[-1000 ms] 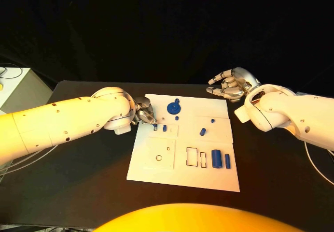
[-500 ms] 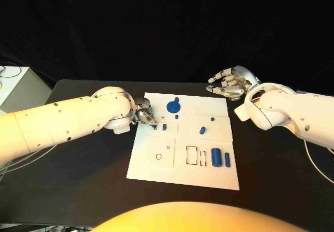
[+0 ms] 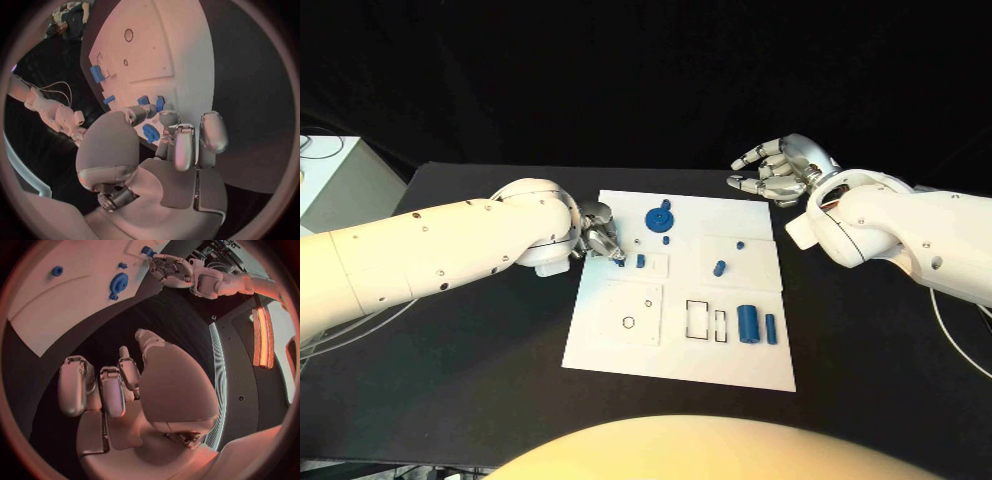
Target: Assemble the parts on the task board
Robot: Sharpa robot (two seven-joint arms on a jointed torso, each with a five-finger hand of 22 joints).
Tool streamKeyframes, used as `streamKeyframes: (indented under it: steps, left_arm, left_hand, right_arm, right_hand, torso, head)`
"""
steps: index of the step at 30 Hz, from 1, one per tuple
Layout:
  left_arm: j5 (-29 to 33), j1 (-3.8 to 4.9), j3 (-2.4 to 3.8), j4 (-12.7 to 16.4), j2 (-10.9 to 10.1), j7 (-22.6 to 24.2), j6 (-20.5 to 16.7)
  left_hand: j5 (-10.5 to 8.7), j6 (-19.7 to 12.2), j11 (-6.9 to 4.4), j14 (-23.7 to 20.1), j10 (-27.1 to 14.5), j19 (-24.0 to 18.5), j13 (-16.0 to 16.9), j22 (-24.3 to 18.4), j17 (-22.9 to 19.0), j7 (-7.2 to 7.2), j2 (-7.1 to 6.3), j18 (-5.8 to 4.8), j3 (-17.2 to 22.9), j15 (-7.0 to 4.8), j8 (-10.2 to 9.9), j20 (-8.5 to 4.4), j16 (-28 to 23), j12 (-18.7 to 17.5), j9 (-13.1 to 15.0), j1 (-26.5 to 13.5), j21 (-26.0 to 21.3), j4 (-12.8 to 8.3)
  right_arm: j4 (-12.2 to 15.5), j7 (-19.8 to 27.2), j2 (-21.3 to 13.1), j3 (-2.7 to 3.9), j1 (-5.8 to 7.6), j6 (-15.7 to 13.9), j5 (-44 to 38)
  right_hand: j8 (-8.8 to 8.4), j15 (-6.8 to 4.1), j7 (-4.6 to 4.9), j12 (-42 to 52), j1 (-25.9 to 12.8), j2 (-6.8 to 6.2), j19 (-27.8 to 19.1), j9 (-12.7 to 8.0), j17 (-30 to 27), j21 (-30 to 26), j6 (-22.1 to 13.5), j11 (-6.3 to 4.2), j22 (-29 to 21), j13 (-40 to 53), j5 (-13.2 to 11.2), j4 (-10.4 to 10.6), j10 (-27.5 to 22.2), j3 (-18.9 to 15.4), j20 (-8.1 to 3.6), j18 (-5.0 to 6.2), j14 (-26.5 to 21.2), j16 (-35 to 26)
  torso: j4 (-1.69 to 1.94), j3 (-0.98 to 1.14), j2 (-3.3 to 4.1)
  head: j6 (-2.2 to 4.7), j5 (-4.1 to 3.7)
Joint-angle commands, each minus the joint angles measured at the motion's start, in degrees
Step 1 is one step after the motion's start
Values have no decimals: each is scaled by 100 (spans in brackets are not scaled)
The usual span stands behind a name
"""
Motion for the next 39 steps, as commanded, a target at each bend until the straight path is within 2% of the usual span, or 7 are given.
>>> streamKeyframes:
  steps: [1,34,39]
  left_arm:
    - [-25,-5,0,9,14,13,105]
    - [-164,-19,-14,-40,83,-17,282]
    - [-159,-24,-22,-36,100,-24,284]
  left_hand:
    - [18,81,-6,426,19,28,-9,6,870,-51,45,-96,1027,-51,20,-15,20,-9,50,-3,13,-1016]
    - [31,95,-11,428,34,36,-6,19,876,-55,42,-99,1044,-56,17,-21,22,-11,48,-12,21,-1032]
    - [36,101,-11,431,49,45,15,31,885,-56,38,-102,1043,-58,18,-22,26,3,49,-22,28,-1033]
  right_arm:
    - [2,72,-1,1,-4,82,-18]
    - [-1,68,-11,1,-6,83,-21]
    - [1,69,-11,1,-6,83,-21]
  right_hand:
    - [-26,29,1,-16,-63,-1,-11,-9,903,-22,-34,9,641,-4,21,-13,-31,30,25,77,395,-12]
    - [-21,25,-1,-8,-76,-6,-9,-11,901,-30,-32,6,639,-4,30,-19,-25,59,22,77,395,-15]
    - [-21,25,-1,-8,-76,-6,-9,-11,901,-30,-32,6,639,-4,30,-19,-25,59,22,77,395,-15]
  torso:
    - [0,3,4]
    - [-3,-4,4]
    - [6,-3,1]
  head:
    - [-10,-9]
    - [-61,-19]
    - [-61,-23]
